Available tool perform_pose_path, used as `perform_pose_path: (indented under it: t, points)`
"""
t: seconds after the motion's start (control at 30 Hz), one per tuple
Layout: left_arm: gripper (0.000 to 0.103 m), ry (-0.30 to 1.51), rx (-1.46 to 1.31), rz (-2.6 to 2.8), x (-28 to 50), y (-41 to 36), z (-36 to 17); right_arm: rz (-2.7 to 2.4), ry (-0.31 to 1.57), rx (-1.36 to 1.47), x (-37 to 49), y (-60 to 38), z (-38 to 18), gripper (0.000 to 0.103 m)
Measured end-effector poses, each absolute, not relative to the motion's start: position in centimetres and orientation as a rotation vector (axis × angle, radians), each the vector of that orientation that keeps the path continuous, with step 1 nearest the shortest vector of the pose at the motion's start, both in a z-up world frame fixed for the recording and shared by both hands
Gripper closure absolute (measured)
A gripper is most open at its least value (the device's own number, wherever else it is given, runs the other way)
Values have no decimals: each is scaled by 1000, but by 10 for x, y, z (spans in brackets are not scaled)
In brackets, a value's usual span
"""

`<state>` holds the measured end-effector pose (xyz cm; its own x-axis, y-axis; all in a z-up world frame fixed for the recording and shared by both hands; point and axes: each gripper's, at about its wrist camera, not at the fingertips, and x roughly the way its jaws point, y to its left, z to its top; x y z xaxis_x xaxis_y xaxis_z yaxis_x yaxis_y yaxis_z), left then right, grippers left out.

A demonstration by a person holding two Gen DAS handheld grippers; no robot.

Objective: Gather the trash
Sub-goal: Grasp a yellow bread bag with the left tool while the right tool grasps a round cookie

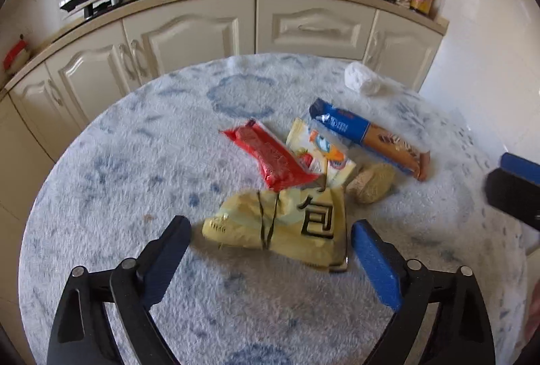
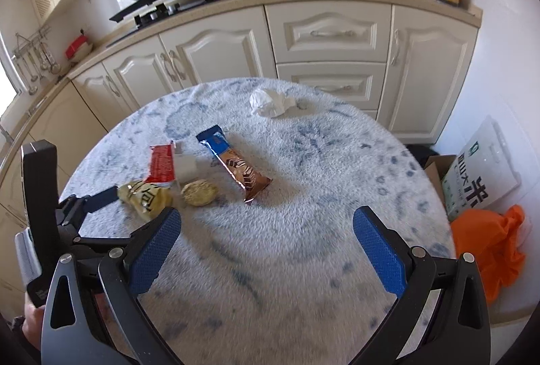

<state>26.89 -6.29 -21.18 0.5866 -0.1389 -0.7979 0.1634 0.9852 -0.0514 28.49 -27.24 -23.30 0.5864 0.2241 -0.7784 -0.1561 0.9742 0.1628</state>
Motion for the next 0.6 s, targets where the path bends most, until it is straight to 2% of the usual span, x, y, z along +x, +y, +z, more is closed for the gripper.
perform_pose_path:
  t: [0.03, 0.07, 0.13, 0.33, 0.6]
  points:
    - [23, 922, 20, -189, 273, -63, -212, 227, 922, 85, 289, -272, -237, 0]
    - [24, 920, 25, -185, 277, -64, -212, 232, 925, 87, 291, -271, -239, 0]
    - [41, 909, 26, -204, 280, -64, -212, 249, 931, 85, 295, -268, -243, 0]
    - [42, 899, -38, -218, 285, -45, -216, 330, 951, 61, 297, -247, -249, 1]
    - [42, 884, -94, -150, 272, -3, -214, 386, 976, 29, 305, -213, -270, 11]
